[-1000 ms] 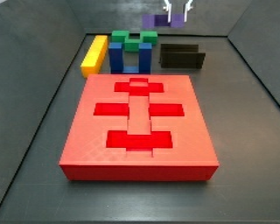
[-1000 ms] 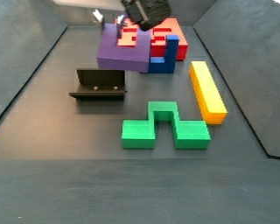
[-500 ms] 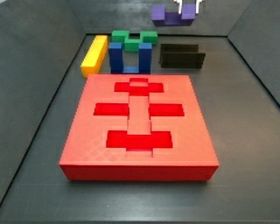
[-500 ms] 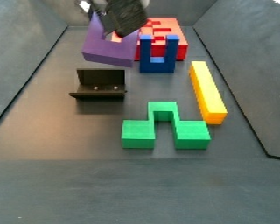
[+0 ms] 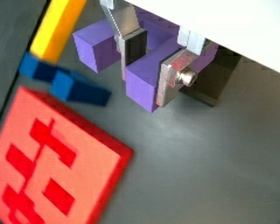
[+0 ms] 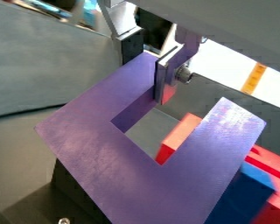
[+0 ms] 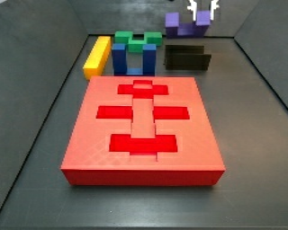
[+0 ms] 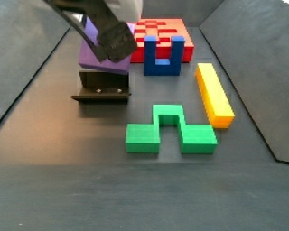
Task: Pick up the purple object. Move up. Place the purple object on the fixture. Regrasp the purple object. Move to above the board. Insert the purple object.
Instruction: Place the purple object on the fixture.
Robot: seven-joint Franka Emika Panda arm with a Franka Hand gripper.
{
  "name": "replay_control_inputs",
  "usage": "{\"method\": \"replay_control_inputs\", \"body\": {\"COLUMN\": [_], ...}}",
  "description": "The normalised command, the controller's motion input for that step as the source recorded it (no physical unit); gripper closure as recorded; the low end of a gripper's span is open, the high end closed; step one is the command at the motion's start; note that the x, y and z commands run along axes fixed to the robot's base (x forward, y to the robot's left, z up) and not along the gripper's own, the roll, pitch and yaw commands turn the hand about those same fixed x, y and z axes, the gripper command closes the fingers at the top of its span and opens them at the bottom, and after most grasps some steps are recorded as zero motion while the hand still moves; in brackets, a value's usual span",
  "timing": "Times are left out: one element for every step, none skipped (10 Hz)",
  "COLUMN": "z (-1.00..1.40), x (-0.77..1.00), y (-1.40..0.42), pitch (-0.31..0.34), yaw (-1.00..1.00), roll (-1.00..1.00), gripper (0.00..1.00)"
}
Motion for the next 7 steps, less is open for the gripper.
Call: {"method": "replay_control_inputs", "body": {"z": [-0.24,-0.22,-0.23,-0.27,-0.42,-0.39,-0.16], "x": [0.42,0.42,0.46,0.40,0.35,0.40,0.41], "y": [0.00,0.21,0.40,0.47,0.33,0.04,-0.14], "pitch": [0.234,0.263,0.249,0.229,0.169,0.089,0.000], "yaw": [0.55,0.24,0.04,0.00,0.07,0.06,0.01], "roll": [0.00,0.06,0.00,0.00,-0.09,-0.17,-0.21], "gripper": [1.00,1.00,1.00,1.00,1.00,1.00,1.00]}}
